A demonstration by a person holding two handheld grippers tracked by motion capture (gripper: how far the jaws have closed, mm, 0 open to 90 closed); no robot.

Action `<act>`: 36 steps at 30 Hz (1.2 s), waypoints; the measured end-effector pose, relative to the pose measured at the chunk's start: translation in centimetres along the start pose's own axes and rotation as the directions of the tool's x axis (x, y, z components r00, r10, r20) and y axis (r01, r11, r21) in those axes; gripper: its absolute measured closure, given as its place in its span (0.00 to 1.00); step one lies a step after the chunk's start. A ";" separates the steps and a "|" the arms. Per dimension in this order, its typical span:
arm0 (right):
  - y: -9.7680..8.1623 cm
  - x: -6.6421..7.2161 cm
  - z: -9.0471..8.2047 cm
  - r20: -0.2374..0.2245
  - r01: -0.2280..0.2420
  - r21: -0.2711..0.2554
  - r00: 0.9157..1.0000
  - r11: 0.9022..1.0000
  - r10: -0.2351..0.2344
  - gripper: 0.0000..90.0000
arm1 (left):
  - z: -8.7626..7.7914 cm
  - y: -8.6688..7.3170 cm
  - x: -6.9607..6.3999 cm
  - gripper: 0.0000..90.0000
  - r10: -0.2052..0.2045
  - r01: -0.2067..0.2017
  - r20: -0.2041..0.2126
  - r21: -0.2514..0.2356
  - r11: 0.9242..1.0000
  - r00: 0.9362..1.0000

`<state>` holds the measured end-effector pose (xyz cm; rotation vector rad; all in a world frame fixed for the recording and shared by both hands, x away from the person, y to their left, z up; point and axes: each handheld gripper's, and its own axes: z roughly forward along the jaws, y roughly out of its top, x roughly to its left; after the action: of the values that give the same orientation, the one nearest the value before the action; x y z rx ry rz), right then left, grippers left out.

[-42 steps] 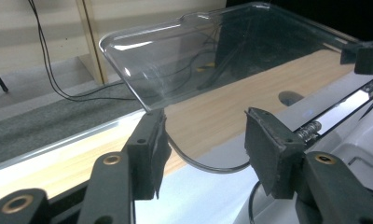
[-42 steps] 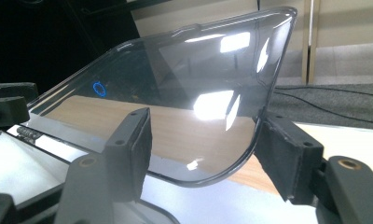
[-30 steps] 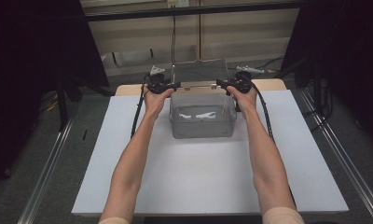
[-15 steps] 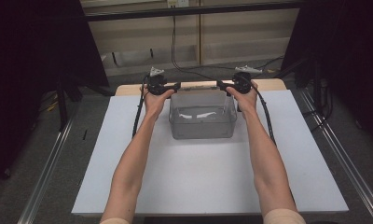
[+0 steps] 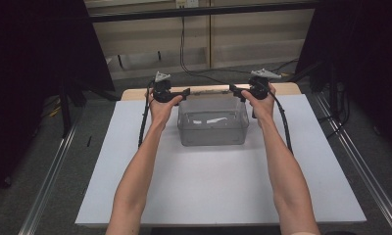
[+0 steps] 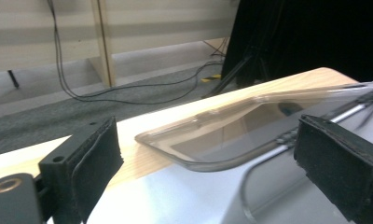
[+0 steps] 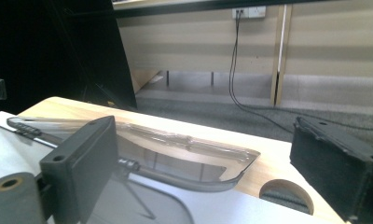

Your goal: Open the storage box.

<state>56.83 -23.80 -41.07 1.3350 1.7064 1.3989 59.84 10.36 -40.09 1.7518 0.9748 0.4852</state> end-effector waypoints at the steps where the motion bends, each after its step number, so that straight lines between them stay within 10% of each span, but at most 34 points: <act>1: 0.0 0.1 -0.2 0.000 0.002 -0.005 1.000 1.000 -0.002 0.06 | -0.2 0.1 -0.2 0.08 0.001 -0.001 0.005 -0.008 1.000 1.000; 7: 0.1 0.3 -1.1 0.003 0.017 -0.025 1.000 1.000 -0.017 0.05 | -1.0 -0.5 -0.7 0.05 0.008 -0.005 0.052 -0.058 0.998 0.999; 36: -1.2 2.8 -5.5 0.016 0.105 -0.091 0.994 0.990 -0.104 0.02 | -7.8 -3.2 -1.4 0.03 0.034 -0.031 0.011 -0.169 0.985 0.999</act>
<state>50.67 -23.28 -40.11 1.1847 1.6586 1.3902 52.25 14.29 -39.83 1.6183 0.8705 0.5600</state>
